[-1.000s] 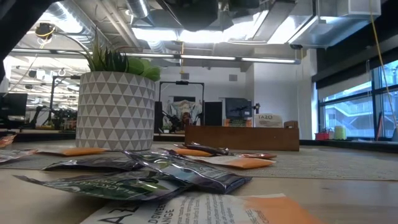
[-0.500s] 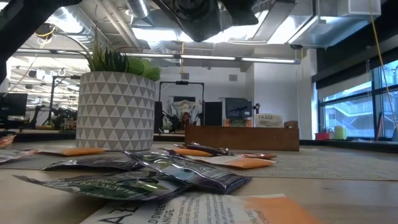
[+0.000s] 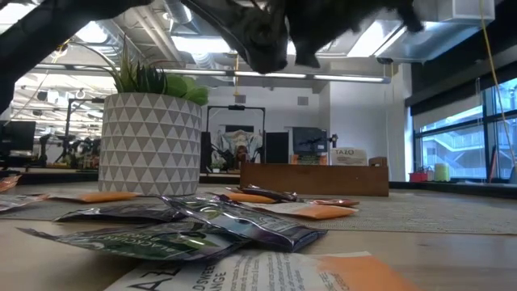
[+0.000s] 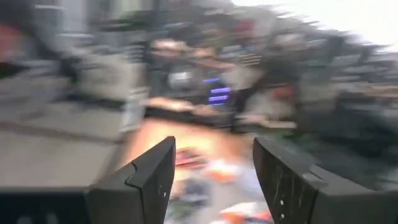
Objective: Pick & Place Tea
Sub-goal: Put the violet tea bag into the left section of the wooden organizer, then put the orange tea bag into the middle section of the wooden organizer
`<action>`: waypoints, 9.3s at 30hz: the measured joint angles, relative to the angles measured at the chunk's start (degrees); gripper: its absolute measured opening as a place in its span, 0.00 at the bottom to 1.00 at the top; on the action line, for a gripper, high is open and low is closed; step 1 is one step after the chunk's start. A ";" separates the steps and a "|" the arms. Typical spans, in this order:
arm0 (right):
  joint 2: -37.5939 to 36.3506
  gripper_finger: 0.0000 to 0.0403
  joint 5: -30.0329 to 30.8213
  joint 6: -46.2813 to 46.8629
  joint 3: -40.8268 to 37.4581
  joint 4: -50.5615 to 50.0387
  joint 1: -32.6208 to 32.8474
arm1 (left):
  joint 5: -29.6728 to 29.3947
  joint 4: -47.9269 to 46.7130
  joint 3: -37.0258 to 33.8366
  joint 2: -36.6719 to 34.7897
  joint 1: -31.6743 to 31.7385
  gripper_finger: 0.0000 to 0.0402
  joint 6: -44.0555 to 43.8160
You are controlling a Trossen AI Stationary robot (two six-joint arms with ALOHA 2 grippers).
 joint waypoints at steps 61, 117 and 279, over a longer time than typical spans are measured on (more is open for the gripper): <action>-23.61 0.54 -42.54 2.66 -24.51 10.59 -36.70 | -62.44 -21.75 -67.32 -63.95 -17.93 0.01 26.22; 6.09 0.02 -56.59 -2.35 5.53 3.61 -52.11 | -54.55 -22.77 -67.29 -63.82 -15.93 0.03 28.53; 21.61 0.26 -60.53 5.50 -13.88 -10.44 -52.15 | -46.10 -46.57 -48.52 -27.41 -12.79 0.32 -20.96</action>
